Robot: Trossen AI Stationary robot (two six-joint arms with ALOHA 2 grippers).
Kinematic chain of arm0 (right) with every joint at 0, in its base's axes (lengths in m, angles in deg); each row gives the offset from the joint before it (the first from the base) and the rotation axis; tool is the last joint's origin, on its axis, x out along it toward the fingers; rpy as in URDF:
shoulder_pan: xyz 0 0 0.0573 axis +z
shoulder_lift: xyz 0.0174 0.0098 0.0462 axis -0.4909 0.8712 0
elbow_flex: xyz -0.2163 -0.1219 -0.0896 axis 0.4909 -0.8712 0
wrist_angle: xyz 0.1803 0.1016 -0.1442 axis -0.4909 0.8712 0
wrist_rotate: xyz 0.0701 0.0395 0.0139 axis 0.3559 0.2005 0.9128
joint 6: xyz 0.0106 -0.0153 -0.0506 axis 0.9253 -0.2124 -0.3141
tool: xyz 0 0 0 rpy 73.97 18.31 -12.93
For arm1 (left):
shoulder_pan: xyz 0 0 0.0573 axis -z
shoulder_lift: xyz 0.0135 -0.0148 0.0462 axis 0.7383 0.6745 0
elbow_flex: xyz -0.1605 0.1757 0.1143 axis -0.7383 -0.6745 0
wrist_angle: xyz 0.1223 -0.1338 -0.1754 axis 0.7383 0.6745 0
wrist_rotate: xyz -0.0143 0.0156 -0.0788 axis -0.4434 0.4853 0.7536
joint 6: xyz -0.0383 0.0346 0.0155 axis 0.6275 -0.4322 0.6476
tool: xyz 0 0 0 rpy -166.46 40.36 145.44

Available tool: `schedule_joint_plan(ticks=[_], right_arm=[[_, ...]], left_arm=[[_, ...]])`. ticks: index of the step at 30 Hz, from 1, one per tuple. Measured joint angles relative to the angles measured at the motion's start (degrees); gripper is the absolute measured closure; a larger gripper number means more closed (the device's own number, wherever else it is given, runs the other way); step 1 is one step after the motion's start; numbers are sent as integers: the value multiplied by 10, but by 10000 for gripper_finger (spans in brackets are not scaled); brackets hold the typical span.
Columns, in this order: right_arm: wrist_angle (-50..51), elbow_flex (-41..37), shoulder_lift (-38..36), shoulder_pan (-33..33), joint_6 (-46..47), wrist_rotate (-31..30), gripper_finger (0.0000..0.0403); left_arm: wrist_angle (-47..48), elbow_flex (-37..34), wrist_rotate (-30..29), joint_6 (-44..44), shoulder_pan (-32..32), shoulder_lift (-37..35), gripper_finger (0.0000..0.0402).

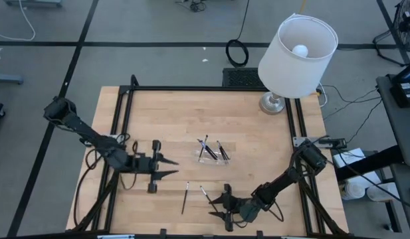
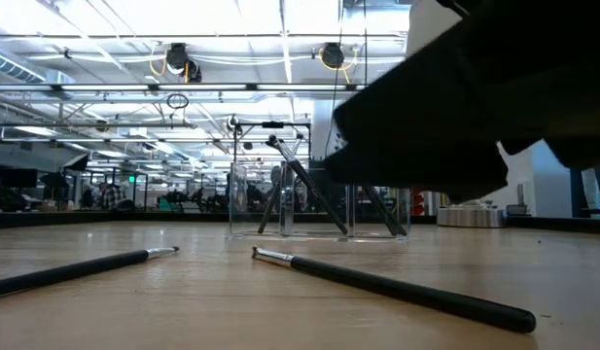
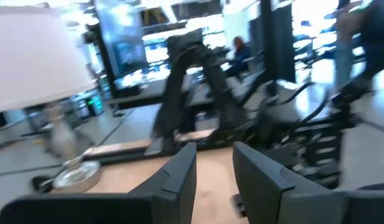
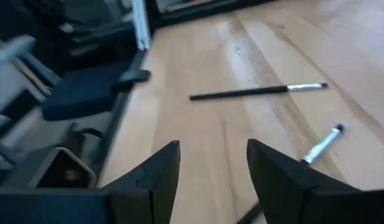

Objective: Put items in baskets/containers
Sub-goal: Put the eyeshadow brush in the transparent organizer

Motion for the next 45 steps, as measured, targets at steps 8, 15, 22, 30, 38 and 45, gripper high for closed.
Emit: schedule_joint_plan(ticks=[8, 15, 22, 30, 38, 45], right_arm=[[152, 58, 0, -11, 29, -17, 227], [285, 125, 0, -10, 59, -14, 227], [428, 180, 0, -26, 100, -43, 227], [413, 181, 18, -49, 137, -12, 227], [443, 183, 43, -50, 175, -14, 227], [460, 183, 44, -53, 146, -6, 248]], left_arm=[[30, 27, -23, -11, 62, 0, 286], [60, 27, -90, -35, 73, 0, 286], [83, 27, -116, -21, 73, 0, 286], [80, 27, -116, 2, 73, 0, 286], [69, 27, -117, -11, 73, 0, 286], [92, 27, -114, 13, 73, 0, 286]])
